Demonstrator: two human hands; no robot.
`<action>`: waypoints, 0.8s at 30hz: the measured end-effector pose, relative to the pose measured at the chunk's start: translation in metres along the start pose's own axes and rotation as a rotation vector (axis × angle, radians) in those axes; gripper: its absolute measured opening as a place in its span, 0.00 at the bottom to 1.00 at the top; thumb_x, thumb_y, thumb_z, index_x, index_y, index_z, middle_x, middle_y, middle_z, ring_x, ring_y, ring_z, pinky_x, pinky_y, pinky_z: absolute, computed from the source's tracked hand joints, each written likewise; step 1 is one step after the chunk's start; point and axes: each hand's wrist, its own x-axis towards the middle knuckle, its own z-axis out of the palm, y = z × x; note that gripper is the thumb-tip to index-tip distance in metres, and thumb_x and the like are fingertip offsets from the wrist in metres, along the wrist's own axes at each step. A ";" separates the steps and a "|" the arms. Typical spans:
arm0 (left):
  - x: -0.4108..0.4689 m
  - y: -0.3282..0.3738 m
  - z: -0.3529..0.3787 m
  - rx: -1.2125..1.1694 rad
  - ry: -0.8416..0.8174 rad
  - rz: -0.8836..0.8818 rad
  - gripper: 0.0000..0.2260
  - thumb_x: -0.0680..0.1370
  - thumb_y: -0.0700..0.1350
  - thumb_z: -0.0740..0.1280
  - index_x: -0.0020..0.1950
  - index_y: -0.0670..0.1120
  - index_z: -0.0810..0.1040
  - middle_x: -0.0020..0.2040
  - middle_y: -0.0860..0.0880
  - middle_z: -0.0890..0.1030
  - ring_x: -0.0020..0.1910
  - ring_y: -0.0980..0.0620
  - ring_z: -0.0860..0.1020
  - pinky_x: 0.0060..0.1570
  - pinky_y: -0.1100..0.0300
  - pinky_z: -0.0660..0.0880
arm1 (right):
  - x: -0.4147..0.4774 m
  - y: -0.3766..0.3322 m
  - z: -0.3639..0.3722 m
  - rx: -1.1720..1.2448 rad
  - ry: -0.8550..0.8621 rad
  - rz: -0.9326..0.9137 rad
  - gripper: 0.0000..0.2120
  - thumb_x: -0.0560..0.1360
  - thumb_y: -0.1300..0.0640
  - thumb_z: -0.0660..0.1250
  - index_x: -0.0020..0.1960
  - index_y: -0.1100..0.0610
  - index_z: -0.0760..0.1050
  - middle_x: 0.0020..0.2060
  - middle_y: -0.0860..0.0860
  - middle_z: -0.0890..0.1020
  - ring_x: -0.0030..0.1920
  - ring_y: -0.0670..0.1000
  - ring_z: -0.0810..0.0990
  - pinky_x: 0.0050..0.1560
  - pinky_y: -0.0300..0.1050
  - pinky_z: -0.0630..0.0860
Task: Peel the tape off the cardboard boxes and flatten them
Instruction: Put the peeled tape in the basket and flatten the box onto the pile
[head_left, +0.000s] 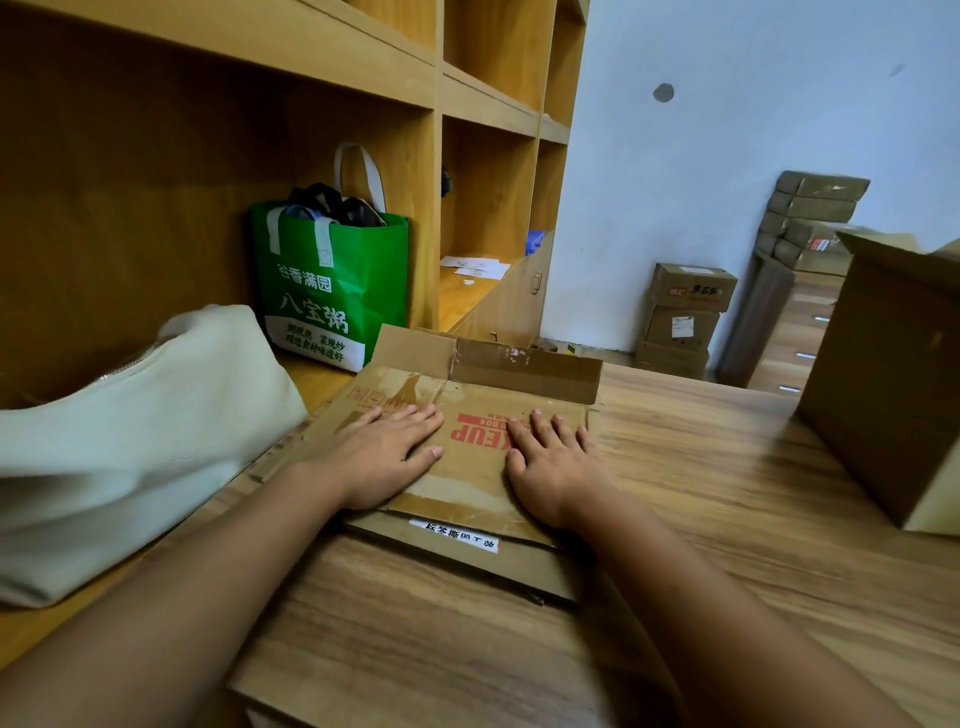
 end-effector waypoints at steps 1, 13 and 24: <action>-0.001 0.003 -0.003 0.013 -0.009 -0.005 0.27 0.83 0.63 0.45 0.82 0.58 0.47 0.81 0.59 0.50 0.79 0.60 0.49 0.78 0.54 0.45 | -0.001 0.000 -0.001 0.005 -0.004 0.003 0.28 0.84 0.41 0.41 0.83 0.44 0.43 0.83 0.50 0.44 0.82 0.54 0.40 0.80 0.58 0.38; -0.055 0.057 -0.058 -0.061 0.382 -0.047 0.17 0.82 0.60 0.57 0.70 0.60 0.74 0.70 0.59 0.75 0.66 0.56 0.74 0.57 0.55 0.73 | -0.068 -0.003 -0.048 0.419 0.596 -0.049 0.20 0.83 0.48 0.53 0.58 0.53 0.81 0.51 0.51 0.83 0.51 0.52 0.79 0.53 0.53 0.78; -0.116 0.177 -0.028 -0.255 0.310 0.240 0.32 0.72 0.73 0.44 0.71 0.66 0.70 0.71 0.69 0.67 0.71 0.71 0.60 0.69 0.65 0.62 | -0.201 0.084 -0.033 0.535 0.615 0.059 0.16 0.84 0.50 0.57 0.68 0.51 0.76 0.62 0.46 0.79 0.64 0.45 0.75 0.65 0.44 0.72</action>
